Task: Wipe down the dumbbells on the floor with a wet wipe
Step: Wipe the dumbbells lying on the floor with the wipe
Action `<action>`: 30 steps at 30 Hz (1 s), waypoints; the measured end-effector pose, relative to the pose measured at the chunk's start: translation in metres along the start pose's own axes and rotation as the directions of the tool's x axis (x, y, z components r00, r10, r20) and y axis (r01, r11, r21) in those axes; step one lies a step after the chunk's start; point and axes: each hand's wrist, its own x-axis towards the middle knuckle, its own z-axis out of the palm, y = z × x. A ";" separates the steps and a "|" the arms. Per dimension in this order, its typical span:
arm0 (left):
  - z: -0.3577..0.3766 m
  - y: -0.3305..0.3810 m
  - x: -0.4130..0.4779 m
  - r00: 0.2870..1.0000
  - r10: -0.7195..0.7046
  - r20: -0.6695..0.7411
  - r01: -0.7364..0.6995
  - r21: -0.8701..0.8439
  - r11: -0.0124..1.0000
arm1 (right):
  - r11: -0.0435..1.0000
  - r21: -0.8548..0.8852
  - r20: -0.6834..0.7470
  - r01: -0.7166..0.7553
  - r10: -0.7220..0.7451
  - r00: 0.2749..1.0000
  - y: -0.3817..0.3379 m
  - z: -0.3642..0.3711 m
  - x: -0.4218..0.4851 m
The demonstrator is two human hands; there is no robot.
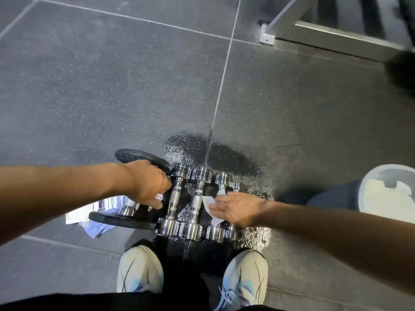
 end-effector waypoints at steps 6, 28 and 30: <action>-0.052 0.006 0.047 0.999 0.049 -0.013 -0.050 -0.241 0.969 | 0.948 0.317 -0.386 0.007 0.122 0.914 0.049 -0.040 -0.015; -0.049 0.041 0.128 0.760 -0.527 -0.379 -0.466 -0.884 -0.035 | -0.114 0.902 -0.092 0.415 0.891 0.444 0.032 -0.024 -0.015; -0.048 0.042 0.127 0.737 -0.546 -0.398 -0.470 -0.883 0.010 | -0.124 0.912 -0.071 0.392 0.892 0.447 0.031 -0.020 -0.017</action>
